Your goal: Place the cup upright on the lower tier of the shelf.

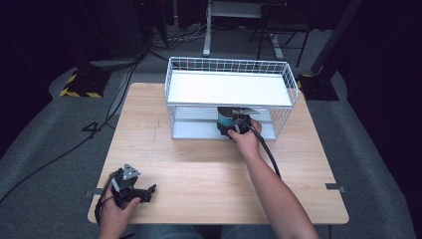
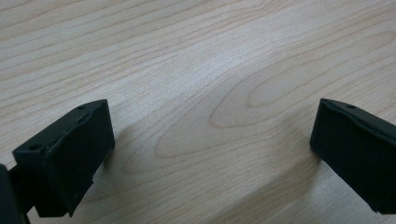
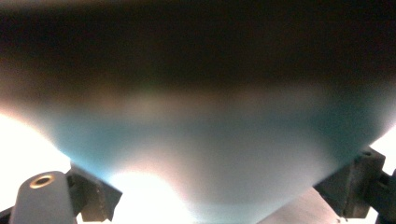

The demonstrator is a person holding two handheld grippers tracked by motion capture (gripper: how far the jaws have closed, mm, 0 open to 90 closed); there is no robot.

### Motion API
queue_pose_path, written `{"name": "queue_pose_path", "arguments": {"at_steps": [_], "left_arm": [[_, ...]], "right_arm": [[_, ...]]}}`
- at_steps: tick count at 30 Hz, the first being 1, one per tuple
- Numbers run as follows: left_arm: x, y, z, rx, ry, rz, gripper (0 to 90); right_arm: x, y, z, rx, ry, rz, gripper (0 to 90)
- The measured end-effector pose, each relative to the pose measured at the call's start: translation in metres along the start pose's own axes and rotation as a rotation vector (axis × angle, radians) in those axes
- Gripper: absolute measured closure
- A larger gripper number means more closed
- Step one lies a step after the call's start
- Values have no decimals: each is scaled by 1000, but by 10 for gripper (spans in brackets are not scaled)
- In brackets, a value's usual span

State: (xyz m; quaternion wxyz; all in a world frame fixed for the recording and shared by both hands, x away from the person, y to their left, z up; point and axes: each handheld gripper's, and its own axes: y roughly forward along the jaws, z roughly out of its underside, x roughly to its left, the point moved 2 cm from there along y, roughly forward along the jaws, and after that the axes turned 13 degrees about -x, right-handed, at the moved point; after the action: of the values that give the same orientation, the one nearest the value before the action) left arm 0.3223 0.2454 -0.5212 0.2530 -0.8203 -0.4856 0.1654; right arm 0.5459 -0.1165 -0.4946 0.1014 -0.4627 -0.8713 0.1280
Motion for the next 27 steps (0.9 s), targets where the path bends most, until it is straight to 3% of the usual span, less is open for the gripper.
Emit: {"name": "queue_pose_path", "arguments": {"at_steps": [3,17,20,27], "left_arm": [[0,0,0,-1,-1,0,3],[1,1,-1,2,6,7,3],[1,1,-1,1,7,7,2],[1,1,-1,2,6,7,2]], "right_arm": [[0,0,-1,-10,-10,27,163],[1,-20,-5,-16,-26,24,163],[0,-29,-6,-14,0,16,163],[0,-51,-9,-13,4,-27,163]]}}
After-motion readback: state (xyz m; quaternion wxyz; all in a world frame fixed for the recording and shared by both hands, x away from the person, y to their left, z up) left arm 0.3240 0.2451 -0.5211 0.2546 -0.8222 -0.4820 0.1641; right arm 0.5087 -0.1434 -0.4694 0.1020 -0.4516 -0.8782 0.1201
